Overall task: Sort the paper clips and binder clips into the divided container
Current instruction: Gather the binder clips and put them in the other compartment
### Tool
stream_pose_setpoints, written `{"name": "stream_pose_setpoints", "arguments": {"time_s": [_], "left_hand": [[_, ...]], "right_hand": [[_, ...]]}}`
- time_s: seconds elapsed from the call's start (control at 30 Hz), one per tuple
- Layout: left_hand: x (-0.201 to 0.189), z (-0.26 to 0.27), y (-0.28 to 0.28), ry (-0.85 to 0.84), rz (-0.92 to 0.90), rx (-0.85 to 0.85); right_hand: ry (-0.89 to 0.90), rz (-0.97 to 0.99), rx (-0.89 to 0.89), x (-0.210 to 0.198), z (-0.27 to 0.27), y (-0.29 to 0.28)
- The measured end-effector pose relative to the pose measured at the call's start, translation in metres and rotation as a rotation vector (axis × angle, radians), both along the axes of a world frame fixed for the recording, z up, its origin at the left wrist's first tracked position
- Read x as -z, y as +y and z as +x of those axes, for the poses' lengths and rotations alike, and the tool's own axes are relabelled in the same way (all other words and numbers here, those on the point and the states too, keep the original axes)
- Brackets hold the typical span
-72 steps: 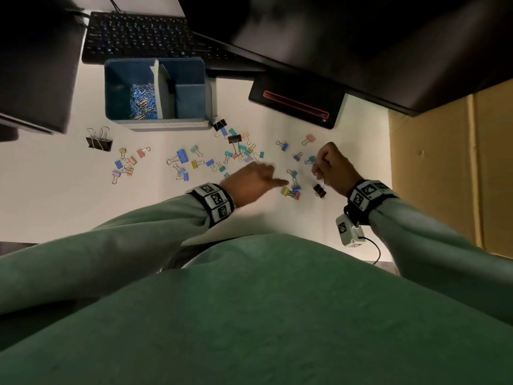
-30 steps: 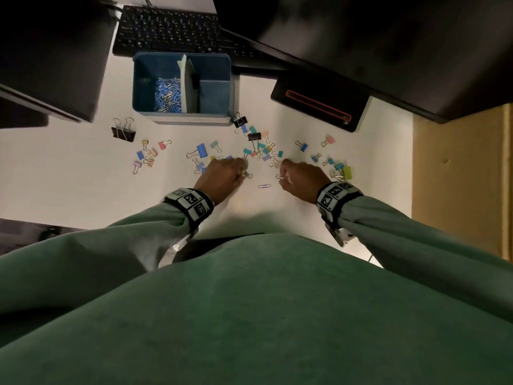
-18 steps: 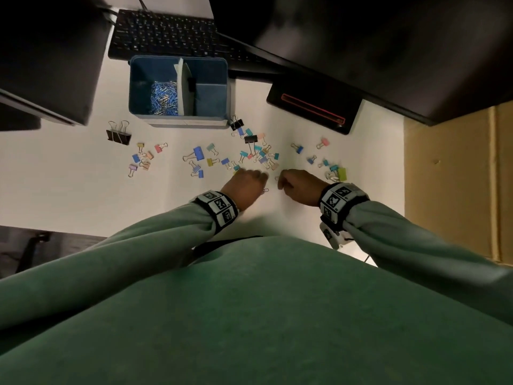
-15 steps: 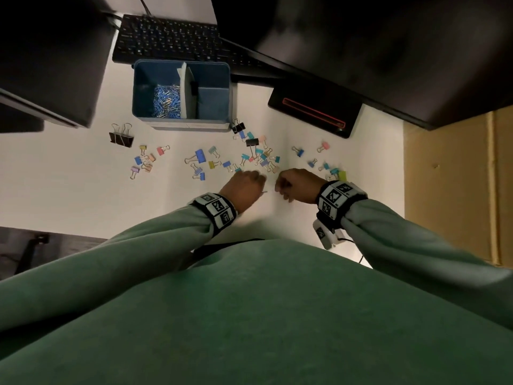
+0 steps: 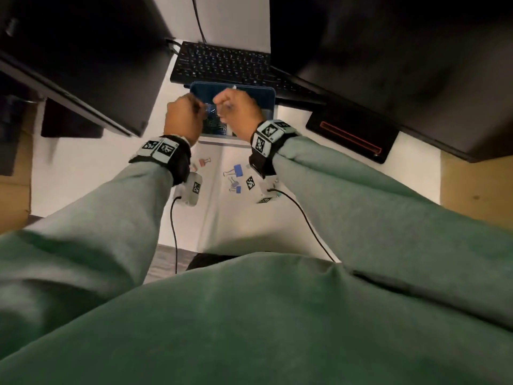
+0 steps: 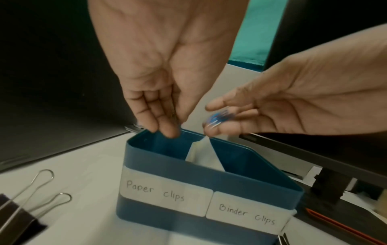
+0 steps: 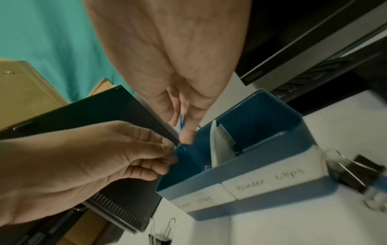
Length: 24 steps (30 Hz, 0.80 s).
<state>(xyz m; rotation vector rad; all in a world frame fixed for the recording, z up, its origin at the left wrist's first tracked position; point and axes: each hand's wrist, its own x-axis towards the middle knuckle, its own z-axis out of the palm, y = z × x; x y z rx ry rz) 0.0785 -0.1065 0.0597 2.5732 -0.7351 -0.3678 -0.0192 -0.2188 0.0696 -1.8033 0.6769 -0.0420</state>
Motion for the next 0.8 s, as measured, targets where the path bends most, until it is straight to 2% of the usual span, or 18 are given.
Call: {"name": "stream_pose_setpoints", "arguments": {"time_s": [0.07,0.13,0.23,0.3,0.43,0.5,0.57,0.6,0.67,0.8], "left_hand": [[0.000,-0.002,0.001,-0.018,0.042,0.041],[0.000,-0.016,0.002,-0.104,-0.019,0.078],[0.004,-0.061,-0.006,-0.153,-0.186,0.163],[0.014,-0.103,-0.016,-0.064,-0.210,0.365],[0.044,-0.192,-0.037,0.102,-0.115,0.909],[0.059,-0.221,-0.048,0.134,-0.003,1.054],[0.068,-0.241,-0.058,0.113,0.090,1.126],[0.071,-0.249,-0.062,0.081,0.125,1.157],[0.076,-0.265,-0.067,-0.012,0.163,1.250],[0.088,-0.281,-0.062,-0.134,0.149,1.377]], "right_hand": [[0.097,-0.186,-0.102,0.000,0.000,0.001],[0.057,-0.230,-0.143,0.000,-0.025,-0.008],[-0.017,-0.194,-0.041,0.009,-0.093,-0.033],[0.048,-0.277,0.050,0.022,-0.151,-0.055],[0.367,-0.589,0.177,0.050,-0.274,-0.094],[0.596,-0.583,0.207,0.062,-0.327,-0.109],[0.773,-0.469,0.219,0.072,-0.363,-0.113],[0.793,-0.401,0.230,0.076,-0.371,-0.112],[0.722,-0.319,0.250,0.085,-0.374,-0.106],[0.553,-0.333,0.147,0.092,-0.347,-0.088]]}}
